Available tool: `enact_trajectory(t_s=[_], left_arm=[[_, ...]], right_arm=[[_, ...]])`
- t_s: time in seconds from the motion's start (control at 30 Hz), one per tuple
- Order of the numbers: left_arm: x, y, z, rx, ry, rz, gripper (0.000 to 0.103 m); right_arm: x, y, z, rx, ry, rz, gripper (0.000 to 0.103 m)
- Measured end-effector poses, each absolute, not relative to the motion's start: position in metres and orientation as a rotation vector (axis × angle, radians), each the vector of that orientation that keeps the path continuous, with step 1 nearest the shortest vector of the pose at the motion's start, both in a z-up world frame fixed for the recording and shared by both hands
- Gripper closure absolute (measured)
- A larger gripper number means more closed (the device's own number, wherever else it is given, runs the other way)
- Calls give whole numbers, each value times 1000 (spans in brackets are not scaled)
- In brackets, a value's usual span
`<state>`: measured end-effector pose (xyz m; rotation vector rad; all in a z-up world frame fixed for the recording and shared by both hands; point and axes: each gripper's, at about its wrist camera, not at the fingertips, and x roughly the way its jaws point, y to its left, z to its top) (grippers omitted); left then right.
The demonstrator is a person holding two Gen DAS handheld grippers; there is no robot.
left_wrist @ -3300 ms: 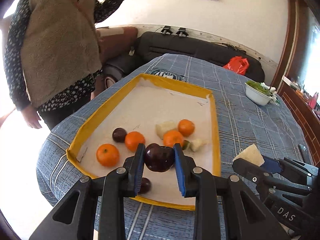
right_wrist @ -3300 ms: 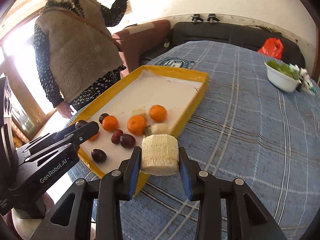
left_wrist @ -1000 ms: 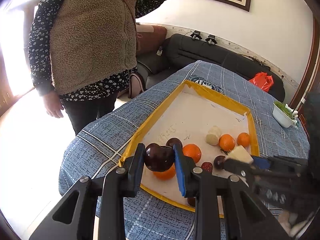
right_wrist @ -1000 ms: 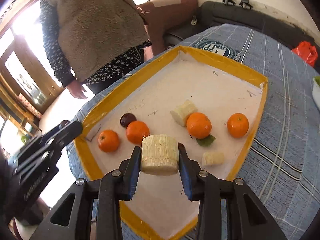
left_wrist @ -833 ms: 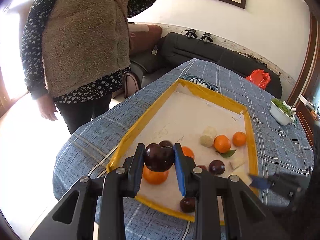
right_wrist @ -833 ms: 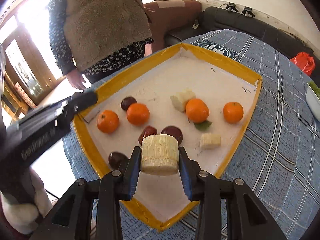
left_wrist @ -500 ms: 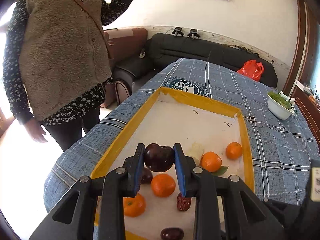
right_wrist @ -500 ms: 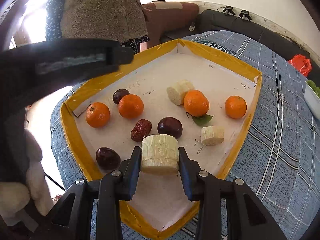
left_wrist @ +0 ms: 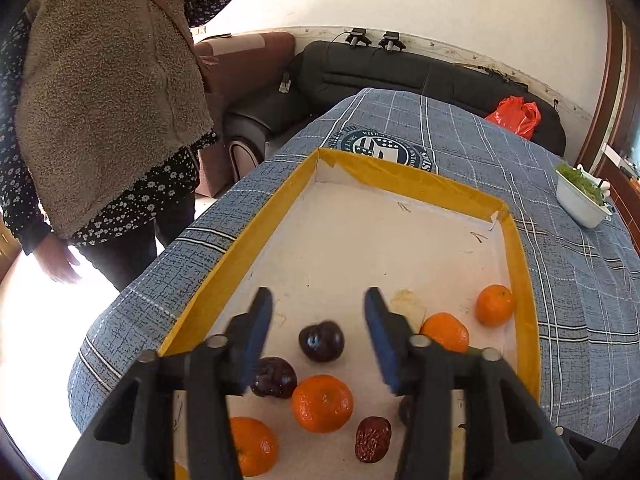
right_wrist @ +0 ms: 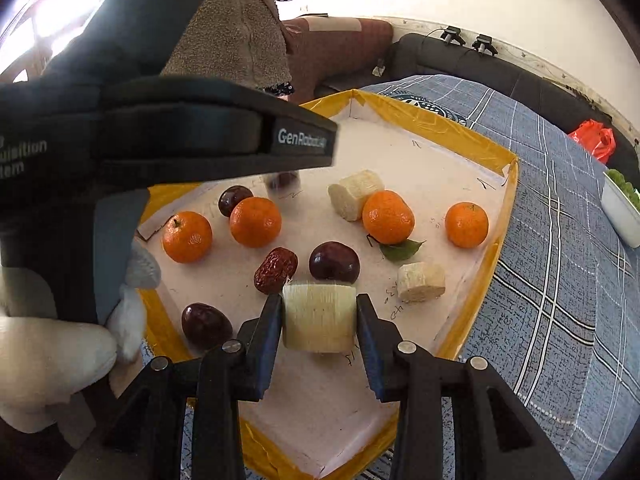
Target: Organize fruits
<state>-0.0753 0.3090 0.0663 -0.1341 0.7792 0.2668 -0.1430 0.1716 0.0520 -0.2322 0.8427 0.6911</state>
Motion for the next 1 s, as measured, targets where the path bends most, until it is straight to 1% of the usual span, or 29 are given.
enact_trajectory(t_s=[0.03, 0.07, 0.1, 0.13, 0.17, 0.2, 0.33, 0.53, 0.73, 1.0], left_arm=[[-76, 308, 67, -132, 773, 266, 41], [-76, 307, 69, -128, 769, 264, 38], [-76, 305, 70, -124, 766, 261, 31], [-75, 304, 71, -119, 764, 260, 26], [-75, 302, 72, -112, 763, 264, 25], [-75, 301, 72, -105, 764, 267, 23], [-77, 299, 76, -99, 768, 284, 21], [-95, 292, 88, -96, 732, 283, 20], [-132, 283, 108, -98, 640, 304, 11], [-181, 275, 135, -136, 524, 347, 8]], right_arm=[[-144, 170, 53, -225, 843, 694, 60], [-144, 170, 54, -221, 841, 695, 56], [-146, 169, 55, -219, 837, 696, 54], [-146, 168, 56, -217, 832, 697, 47], [-147, 167, 58, -213, 826, 697, 43], [-147, 166, 59, -209, 820, 693, 43], [-150, 159, 65, -178, 814, 694, 43], [-164, 142, 83, -149, 771, 687, 39], [-180, 113, 99, -102, 724, 645, 34], [-188, 71, 106, -11, 716, 578, 34]])
